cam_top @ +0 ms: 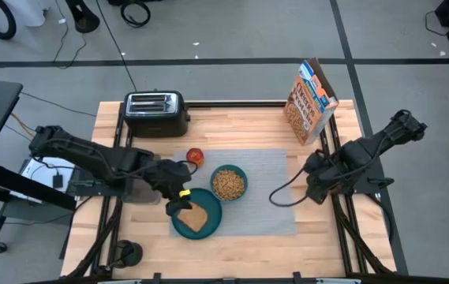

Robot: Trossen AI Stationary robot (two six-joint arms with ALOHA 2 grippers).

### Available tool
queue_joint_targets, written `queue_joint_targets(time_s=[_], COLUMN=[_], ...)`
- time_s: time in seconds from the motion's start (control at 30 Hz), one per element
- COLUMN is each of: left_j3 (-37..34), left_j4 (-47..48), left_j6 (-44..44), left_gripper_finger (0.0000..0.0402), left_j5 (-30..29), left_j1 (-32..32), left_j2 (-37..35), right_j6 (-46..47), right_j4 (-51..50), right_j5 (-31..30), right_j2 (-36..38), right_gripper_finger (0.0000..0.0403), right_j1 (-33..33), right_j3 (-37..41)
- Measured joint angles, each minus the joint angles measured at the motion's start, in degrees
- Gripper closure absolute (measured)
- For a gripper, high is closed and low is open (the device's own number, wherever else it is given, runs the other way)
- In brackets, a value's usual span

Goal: Arrange a breakfast setting
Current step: Put the red cup on the mat

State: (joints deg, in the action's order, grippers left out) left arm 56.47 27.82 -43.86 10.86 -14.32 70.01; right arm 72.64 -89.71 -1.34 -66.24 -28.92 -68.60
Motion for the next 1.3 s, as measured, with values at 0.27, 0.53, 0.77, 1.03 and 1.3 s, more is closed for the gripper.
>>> queue_joint_targets(time_s=[0.27, 0.53, 0.77, 1.03, 1.3], left_j3=[-0.1, -0.1, -0.1, -0.1, -0.1], left_j4=[-14.0, -18.8, -30.1, -28.8, -25.8], left_j6=[1.4, 1.4, 1.7, 6.8, 7.0], left_gripper_finger=[0.0194, 0.0194, 0.0194, 0.0194, 0.0194], left_j5=[-3.7, -9.1, -9.3, -12.7, -13.3], left_j1=[-1.2, -0.1, 0.3, 0.6, 0.8], left_j2=[-0.4, -0.4, -1.9, -9.1, -13.3], right_j6=[2.4, 2.4, 2.2, -1.2, -6.5], right_j4=[2.3, 4.7, 7.9, 9.5, 6.6], right_j5=[1.4, 2.6, 4.4, 3.9, 4.1], right_j2=[4.2, 1.6, 0.2, 0.2, -0.2], right_gripper_finger=[0.0125, 0.0164, 0.0233, 0.0346, 0.0388], right_j1=[2.8, 3.0, 3.0, 3.1, 3.6], right_j3=[8.5, 10.4, 13.6, 14.5, 12.6])
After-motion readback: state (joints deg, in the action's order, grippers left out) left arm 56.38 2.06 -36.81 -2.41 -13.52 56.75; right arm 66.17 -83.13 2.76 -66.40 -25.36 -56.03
